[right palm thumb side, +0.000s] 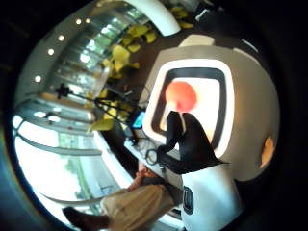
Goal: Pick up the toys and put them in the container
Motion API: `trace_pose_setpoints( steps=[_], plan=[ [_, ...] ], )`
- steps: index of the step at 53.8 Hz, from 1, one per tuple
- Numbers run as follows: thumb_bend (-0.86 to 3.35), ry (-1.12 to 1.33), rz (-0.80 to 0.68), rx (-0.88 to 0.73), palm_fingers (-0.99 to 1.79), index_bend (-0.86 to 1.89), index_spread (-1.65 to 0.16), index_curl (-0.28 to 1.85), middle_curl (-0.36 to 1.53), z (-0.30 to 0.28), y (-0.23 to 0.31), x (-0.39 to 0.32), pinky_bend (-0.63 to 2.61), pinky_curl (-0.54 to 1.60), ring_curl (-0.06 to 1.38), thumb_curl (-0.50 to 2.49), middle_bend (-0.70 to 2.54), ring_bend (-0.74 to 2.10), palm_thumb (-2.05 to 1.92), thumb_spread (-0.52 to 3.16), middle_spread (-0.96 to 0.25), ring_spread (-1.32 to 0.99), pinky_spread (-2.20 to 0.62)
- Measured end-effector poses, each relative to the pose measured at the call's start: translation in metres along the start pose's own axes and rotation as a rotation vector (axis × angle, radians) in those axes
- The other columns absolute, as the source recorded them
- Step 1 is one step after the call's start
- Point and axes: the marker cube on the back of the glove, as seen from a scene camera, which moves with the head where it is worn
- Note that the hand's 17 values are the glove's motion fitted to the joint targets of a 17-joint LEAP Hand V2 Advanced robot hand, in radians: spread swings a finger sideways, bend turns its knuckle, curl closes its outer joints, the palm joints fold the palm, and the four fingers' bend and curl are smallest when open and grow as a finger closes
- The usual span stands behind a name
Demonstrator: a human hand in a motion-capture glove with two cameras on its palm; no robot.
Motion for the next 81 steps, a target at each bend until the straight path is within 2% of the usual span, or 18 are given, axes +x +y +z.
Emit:
trace_pose_setpoints(
  steps=[6,11,15,20,25,30,34,39,43,47,50,55,61,81],
  plan=[
    [0.0,0.062,0.053,-0.021,-0.01,0.27,-0.37,0.51,0.35,0.008,0.038,0.027,0.98,0.33,0.37,0.41,0.16,0.22,0.25,1.34,-0.04,-0.01,0.02],
    [-0.01,0.023,0.257,-0.046,-0.02,0.27,-0.37,0.51,0.34,0.022,0.071,0.041,0.97,0.33,0.36,0.39,0.16,0.21,0.24,1.38,-0.04,-0.02,0.02],
    [-0.01,0.061,0.194,-0.078,-0.03,0.26,-0.36,0.51,0.33,0.035,0.098,0.075,0.97,0.33,0.36,0.37,0.16,0.19,0.22,1.41,-0.04,-0.01,0.02],
    [-0.01,-0.015,0.297,-0.077,-0.05,0.25,-0.36,0.5,0.33,0.058,0.138,0.096,0.96,0.32,0.35,0.36,0.16,0.18,0.19,1.44,-0.03,-0.01,0.03],
    [-0.01,0.119,0.255,-0.087,-0.05,0.25,-0.35,0.5,0.32,0.071,0.17,0.123,0.95,0.32,0.34,0.35,0.16,0.17,0.18,1.45,-0.03,-0.01,0.03],
    [-0.01,0.075,0.337,-0.067,-0.05,0.26,-0.35,0.51,0.31,0.088,0.202,0.132,0.93,0.32,0.33,0.34,0.16,0.17,0.17,1.48,-0.02,-0.01,0.03],
    [-0.01,0.061,0.301,-0.069,-0.04,0.27,-0.35,0.51,0.31,0.097,0.217,0.137,0.92,0.32,0.33,0.33,0.16,0.18,0.17,1.48,-0.02,-0.01,0.03],
    [-0.01,0.237,0.229,-0.107,-0.04,0.27,-0.35,0.51,0.3,0.101,0.241,0.16,0.91,0.32,0.32,0.33,0.16,0.18,0.16,1.5,-0.02,-0.01,0.03],
    [-0.01,0.193,0.233,-0.111,-0.04,0.26,-0.34,0.5,0.3,0.109,0.251,0.16,0.91,0.32,0.32,0.32,0.16,0.18,0.15,1.5,-0.03,-0.01,0.03],
    [-0.01,0.047,0.346,-0.094,-0.04,0.25,-0.35,0.5,0.3,0.121,0.264,0.155,0.9,0.32,0.31,0.32,0.16,0.18,0.15,1.5,-0.03,-0.01,0.02],
    [-0.01,0.037,0.372,-0.096,-0.03,0.24,-0.35,0.5,0.3,0.127,0.272,0.159,0.9,0.32,0.31,0.32,0.16,0.18,0.15,1.5,-0.03,-0.01,0.02],
    [-0.01,0.156,0.274,-0.134,-0.03,0.24,-0.35,0.5,0.3,0.125,0.262,0.134,0.9,0.32,0.31,0.32,0.16,0.18,0.14,1.5,-0.03,-0.01,0.02],
    [0.0,0.165,0.201,-0.116,-0.02,0.24,-0.34,0.5,0.3,0.125,0.246,0.107,0.88,0.32,0.31,0.32,0.17,0.19,0.14,1.5,-0.03,-0.01,0.02],
    [0.0,0.152,0.273,-0.085,-0.02,0.26,-0.35,0.5,0.3,0.112,0.247,0.105,0.87,0.32,0.3,0.31,0.17,0.18,0.14,1.5,-0.03,-0.02,0.02]
  ],
)
